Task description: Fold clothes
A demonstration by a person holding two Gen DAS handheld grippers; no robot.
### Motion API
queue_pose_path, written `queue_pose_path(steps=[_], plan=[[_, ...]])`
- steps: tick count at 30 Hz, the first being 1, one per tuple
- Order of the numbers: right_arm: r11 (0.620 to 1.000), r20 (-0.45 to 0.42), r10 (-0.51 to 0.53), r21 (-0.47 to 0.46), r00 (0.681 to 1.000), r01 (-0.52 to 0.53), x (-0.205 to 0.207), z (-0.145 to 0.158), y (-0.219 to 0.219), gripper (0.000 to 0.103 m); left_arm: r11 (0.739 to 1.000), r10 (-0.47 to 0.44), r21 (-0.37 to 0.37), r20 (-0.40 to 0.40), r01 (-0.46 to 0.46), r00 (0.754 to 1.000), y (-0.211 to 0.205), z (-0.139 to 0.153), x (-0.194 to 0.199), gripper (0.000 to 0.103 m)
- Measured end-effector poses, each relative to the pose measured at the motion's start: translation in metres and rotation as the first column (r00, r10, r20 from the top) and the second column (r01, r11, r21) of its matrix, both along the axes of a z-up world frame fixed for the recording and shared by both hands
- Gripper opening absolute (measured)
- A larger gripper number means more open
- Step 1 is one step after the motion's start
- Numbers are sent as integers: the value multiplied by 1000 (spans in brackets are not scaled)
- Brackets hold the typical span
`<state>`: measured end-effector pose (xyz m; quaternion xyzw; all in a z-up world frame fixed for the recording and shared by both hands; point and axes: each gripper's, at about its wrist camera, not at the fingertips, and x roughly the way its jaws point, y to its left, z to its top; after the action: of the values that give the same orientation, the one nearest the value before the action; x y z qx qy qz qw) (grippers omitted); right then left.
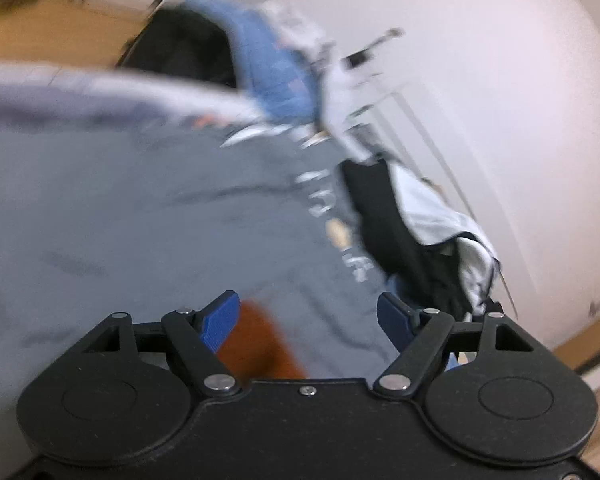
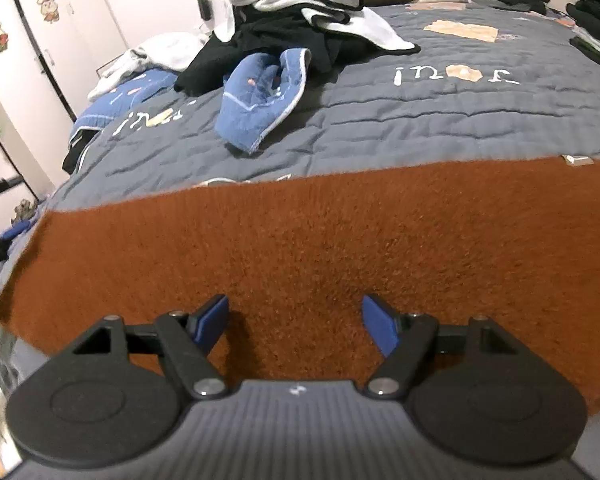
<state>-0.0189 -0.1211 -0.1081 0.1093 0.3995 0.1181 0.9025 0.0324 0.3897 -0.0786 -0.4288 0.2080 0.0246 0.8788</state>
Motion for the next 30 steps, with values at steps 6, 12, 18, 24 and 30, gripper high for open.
queue_pose_path(steps=[6,12,18,24,30], plan=[[999,28,2,37,1000,-3,-1,10,-4,74,991,-116,-65,-37,114,993,-24,-13,19,81],[1000,4,-3,22,1000,2,6,6,-10,74,999,-37,-31,-109,34,993,-18,-36,25,81],[999,22,-33,32,999,32,7,10,-19,74,996,85,23,-105,-83,991,-5,-25,14,81],[999,46,-13,49,999,11,6,22,-16,74,986,147,84,-38,-143,988,-6,-1,-12,81],[996,55,26,80,998,-31,0,32,-6,74,982,134,145,-60,-124,989,-9,9,-46,81]])
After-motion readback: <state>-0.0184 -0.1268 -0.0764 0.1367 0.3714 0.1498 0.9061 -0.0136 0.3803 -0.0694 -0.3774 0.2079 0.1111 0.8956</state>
